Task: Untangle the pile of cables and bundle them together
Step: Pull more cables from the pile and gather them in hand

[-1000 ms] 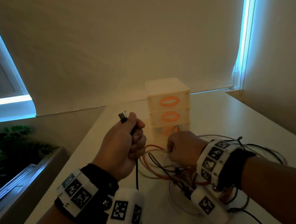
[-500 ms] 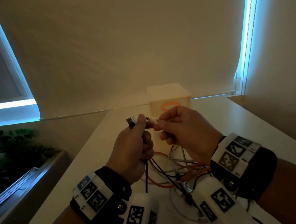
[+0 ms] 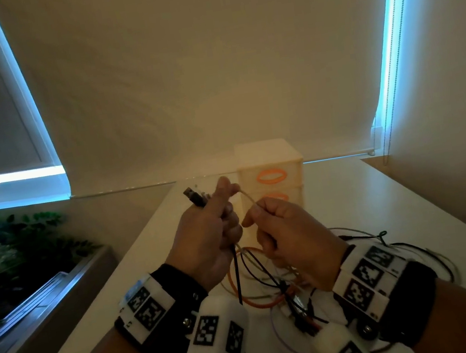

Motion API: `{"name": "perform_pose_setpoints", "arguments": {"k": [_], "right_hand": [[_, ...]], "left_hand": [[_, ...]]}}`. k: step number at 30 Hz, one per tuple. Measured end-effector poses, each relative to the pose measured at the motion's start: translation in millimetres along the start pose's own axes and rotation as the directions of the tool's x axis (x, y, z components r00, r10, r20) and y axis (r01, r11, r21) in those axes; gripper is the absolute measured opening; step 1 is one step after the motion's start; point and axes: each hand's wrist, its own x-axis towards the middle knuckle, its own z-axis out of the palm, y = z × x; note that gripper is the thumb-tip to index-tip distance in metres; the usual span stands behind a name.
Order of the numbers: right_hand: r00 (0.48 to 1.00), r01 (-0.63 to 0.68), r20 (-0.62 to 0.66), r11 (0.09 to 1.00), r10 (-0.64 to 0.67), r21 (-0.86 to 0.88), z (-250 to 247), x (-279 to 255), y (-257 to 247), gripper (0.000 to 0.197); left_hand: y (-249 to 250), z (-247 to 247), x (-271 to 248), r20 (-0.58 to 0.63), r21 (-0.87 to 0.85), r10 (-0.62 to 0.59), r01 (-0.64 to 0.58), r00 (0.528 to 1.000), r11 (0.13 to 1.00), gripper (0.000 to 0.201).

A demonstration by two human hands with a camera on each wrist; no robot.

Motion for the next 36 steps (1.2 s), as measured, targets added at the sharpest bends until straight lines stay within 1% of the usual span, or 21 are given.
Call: {"name": "perform_pose_setpoints", "arguments": {"k": [2, 4, 6, 7, 8, 9, 10, 11, 12, 13, 14, 16, 18, 20, 22, 24, 27, 29, 31, 33, 36], "right_hand": [[0.999, 0.024, -0.024, 1.0, -0.025, -0.006, 4, 1, -1, 0.026], [0.997, 0.073, -0.013, 0.996, -0.074, -0.05, 5, 4, 0, 0.021], [0.989, 0.149, 0.039, 0.966, -0.144, -0.212, 2, 7, 7, 0.024], [0.984, 0.172, 0.092, 0.942, -0.152, -0.288, 1, 5, 9, 0.027], [0.979, 0.185, 0.141, 0.93, -0.146, -0.318, 2, 2, 11, 0.03], [0.976, 0.185, 0.163, 0.937, -0.141, -0.297, 1, -1, 12, 0.032], [0.983, 0.149, 0.139, 0.966, -0.121, -0.212, 1, -3, 12, 0.033], [0.993, 0.09, 0.08, 0.993, -0.084, -0.074, 0, -4, 10, 0.033], [0.999, 0.036, 0.021, 0.998, -0.037, 0.052, -2, -3, 9, 0.034], [1.0, 0.007, -0.02, 0.992, -0.004, 0.126, -5, 0, 8, 0.035], [0.999, 0.0, -0.042, 0.994, 0.005, 0.11, -6, 2, 8, 0.035], [0.997, 0.054, -0.052, 0.992, -0.06, -0.118, -6, 6, 10, 0.035], [0.987, 0.148, -0.006, 0.915, -0.162, -0.376, -4, 5, 11, 0.031], [0.97, 0.243, 0.103, 0.84, -0.221, -0.485, -4, 4, 14, 0.029], [0.958, 0.282, 0.2, 0.808, -0.206, -0.517, -6, 3, 15, 0.03], [0.957, 0.262, 0.25, 0.81, -0.148, -0.525, -10, 2, 12, 0.035], [0.943, 0.221, 0.328, 0.835, -0.052, -0.504, -16, 1, 13, 0.042], [0.923, 0.124, 0.378, 0.878, 0.069, -0.463, -25, 1, 21, 0.042], [0.896, -0.01, 0.403, 0.918, 0.185, -0.397, -38, 5, 28, 0.041], [0.897, -0.096, 0.372, 0.929, 0.236, -0.359, -55, 9, 30, 0.038], [0.912, -0.19, 0.295, 0.93, 0.286, -0.313, -73, 12, 26, 0.036]], "left_hand": [[-5, 5, -3, 0.036, 0.094, -0.007, 0.004, 0.999, 0.996, 0.033], [-6, 7, -3, 0.038, 0.13, -0.019, 0.014, 0.999, 0.991, 0.033], [-3, 5, -1, 0.005, 0.116, -0.05, 0.049, 0.999, 0.992, 0.035], [-2, 3, 0, -0.015, 0.089, -0.063, 0.064, 0.998, 0.994, 0.036], [0, 0, 2, -0.03, 0.045, -0.075, 0.076, 0.997, 0.996, 0.036], [2, -2, 3, -0.038, -0.009, -0.091, 0.091, 0.995, 0.996, 0.036], [3, -5, 3, -0.038, -0.057, -0.116, 0.113, 0.993, 0.992, 0.035], [4, -6, 3, -0.034, -0.085, -0.143, 0.139, 0.989, 0.987, 0.034], [3, -6, 2, -0.026, -0.087, -0.165, 0.162, 0.986, 0.983, 0.034], [2, -5, 0, -0.015, -0.065, -0.18, 0.178, 0.984, 0.982, 0.034], [0, -3, -2, -0.002, -0.031, -0.186, 0.186, 0.983, 0.982, 0.035], [-3, 2, -5, 0.041, 0.031, -0.177, 0.176, 0.983, 0.984, 0.037], [-3, 5, -4, 0.064, 0.081, -0.132, 0.127, 0.989, 0.989, 0.038], [-1, 4, -2, 0.038, 0.147, -0.085, 0.078, 0.996, 0.986, 0.036], [2, 4, -1, -0.003, 0.188, -0.072, 0.071, 0.997, 0.98, 0.034], [3, 2, 0, -0.041, 0.132, -0.064, 0.069, 0.997, 0.989, 0.037], [10, -4, 4, -0.05, -0.036, -0.049, 0.047, 0.998, 0.998, 0.044], [17, -9, 5, -0.028, -0.15, -0.066, 0.061, 0.997, 0.987, 0.047], [25, -13, 4, 0.016, -0.216, -0.085, 0.087, 0.996, 0.973, 0.047], [29, -15, 2, 0.09, -0.208, -0.097, 0.114, 0.991, 0.971, 0.043], [27, -16, 0, 0.182, -0.117, -0.129, 0.152, 0.975, 0.981, 0.038]]}}
